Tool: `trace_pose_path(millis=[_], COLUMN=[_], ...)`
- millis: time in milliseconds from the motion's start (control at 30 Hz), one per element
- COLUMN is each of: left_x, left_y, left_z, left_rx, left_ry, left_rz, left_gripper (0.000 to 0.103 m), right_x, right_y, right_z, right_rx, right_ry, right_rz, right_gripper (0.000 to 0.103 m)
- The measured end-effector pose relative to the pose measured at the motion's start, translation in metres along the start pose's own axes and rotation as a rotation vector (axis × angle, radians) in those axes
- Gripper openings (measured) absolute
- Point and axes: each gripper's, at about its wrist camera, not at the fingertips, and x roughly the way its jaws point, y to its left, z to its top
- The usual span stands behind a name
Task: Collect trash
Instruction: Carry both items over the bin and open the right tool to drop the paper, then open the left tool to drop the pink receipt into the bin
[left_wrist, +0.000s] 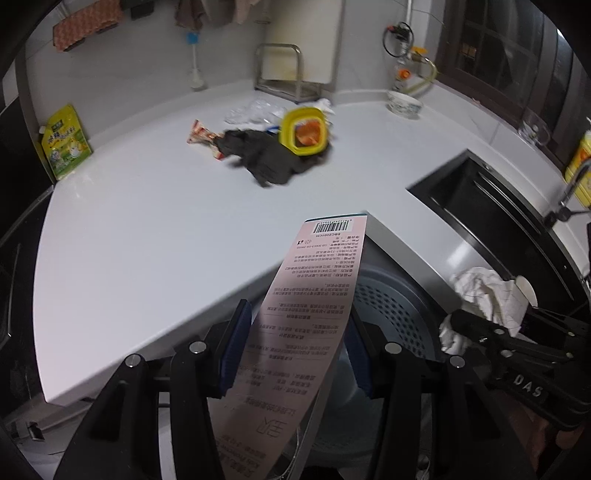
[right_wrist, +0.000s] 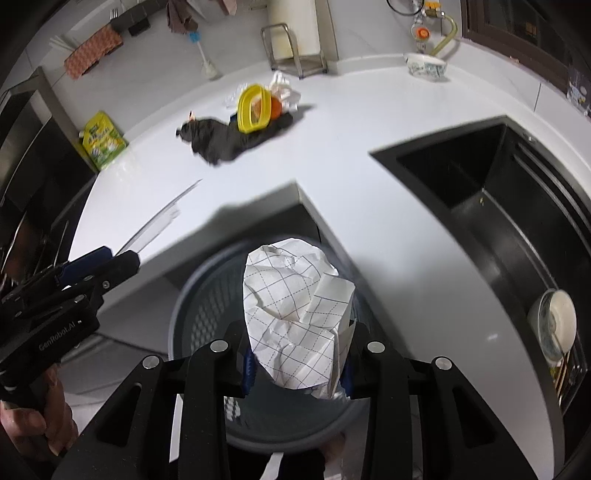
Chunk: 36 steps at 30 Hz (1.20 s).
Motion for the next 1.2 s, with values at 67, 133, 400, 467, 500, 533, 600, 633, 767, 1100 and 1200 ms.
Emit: trace_pose_path(millis=[67,133,400,467,500,533,600,633,767,1100,1200], left_x=[0.004,0.008,0.019,0.018,0.017,0.016,0.014,0.012,0.010,0.004,0.001], left_y=[-0.010,-0.017,-0.022,-0.022,-0.021,-0.020,-0.018,-0.017,-0.014,-0.008,-0.009], left_z=[-0.009,-0.016,-0.032,-0.032,-0.032,-0.033,-0.033,-0.033,-0.034,-0.032,-0.030], left_rx=[0.008,0.013,0.013,0.010,0.008,0.005,-0.003,-0.010,-0.020,-0.042,-0.041], left_ry=[0.022,0.040,0.095,0.096,0.096,0.095,0.090,0.086,0.093,0.088,0.080], left_rz=[-0.013,-0.019,0.000,0.005,0.007,0.008,0.011,0.008,0.024,0.028,0.031], left_gripper=[0.048,0.048,0.049,0.050,0.050,0.054,0.064,0.068,0.077,0.078,0.078], right_x=[0.005,0.010,0.021,0.023,0.022,0.022,0.021,0.021,0.019,0.013,0.009], right_y=[-0.003,-0.005,-0.011,-0.009,-0.009,-0.008,-0.006,-0.005,-0.005,-0.007,-0.008], right_z=[-0.011,-0.021,-0.038,-0.038,-0.038,-0.037,-0.036,-0.036,-0.036,-0.036,-0.035], right_rx=[0.002,0.010,0.023,0.014,0.015,0.015,0.006,-0.001,-0.004,0.002,0.004], right_ry=[0.021,0.044,0.078,0.078,0.078,0.077,0.070,0.066,0.064,0.053,0.047], right_rz=[0.003,0.013,0.042,0.043,0.048,0.053,0.051,0.047,0.043,0.035,0.034], right_gripper=[0.033,0.033,0.034,0.034,0.034,0.036,0.039,0.041,0.047,0.047,0.047])
